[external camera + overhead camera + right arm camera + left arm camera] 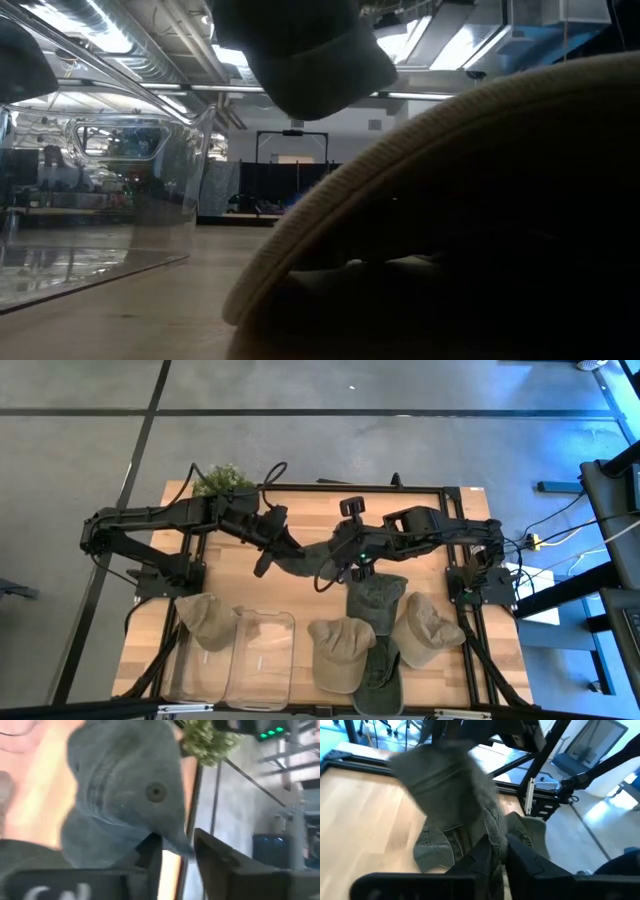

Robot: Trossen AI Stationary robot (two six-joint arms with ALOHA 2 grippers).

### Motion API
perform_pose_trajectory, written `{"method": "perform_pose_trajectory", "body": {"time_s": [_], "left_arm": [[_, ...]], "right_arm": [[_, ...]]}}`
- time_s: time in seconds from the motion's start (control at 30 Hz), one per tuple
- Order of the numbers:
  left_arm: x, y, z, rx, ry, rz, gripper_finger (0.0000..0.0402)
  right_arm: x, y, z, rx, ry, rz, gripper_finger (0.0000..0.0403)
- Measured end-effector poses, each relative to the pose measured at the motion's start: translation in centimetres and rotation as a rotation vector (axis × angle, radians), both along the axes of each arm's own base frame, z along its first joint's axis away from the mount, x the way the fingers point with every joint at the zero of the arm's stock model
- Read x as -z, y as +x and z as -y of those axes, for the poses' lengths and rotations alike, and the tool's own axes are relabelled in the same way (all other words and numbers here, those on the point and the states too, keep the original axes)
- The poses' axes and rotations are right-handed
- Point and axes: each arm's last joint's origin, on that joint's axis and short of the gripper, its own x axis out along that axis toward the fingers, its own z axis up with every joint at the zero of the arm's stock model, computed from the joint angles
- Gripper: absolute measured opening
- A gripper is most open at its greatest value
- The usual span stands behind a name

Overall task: Pick & Place hat
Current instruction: Put the top black cap into the right transparent bin

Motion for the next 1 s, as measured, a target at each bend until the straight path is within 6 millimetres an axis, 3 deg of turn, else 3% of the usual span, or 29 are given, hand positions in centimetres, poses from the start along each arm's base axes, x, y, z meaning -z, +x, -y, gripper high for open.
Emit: {"method": "perform_pose_trajectory", "body": {"time_s": [0.2, 0.47, 0.8, 1.0], "left_arm": [[-1.9, -1.3, 0.5, 0.046, -0.096, -0.060, 0.0031], [-5.9, -2.9, 3.0, 0.204, -0.234, -0.053, 0.0031], [-3.8, -3.8, 7.3, 0.327, -0.243, -0.317, 0.0032], [-3.3, -3.6, 9.0, 0.338, -0.196, -0.352, 0.0034]], "right_arm": [[-1.0, -2.0, -0.3, 0.154, -0.091, 0.053, 0.0183], [-3.4, -5.3, 0.3, 0.319, 0.065, 0.236, 0.0194], [-4.0, -6.1, 0.3, 0.402, 0.197, 0.321, 0.0193], [-3.9, -5.9, 0.2, 0.422, 0.243, 0.343, 0.0193]]}}
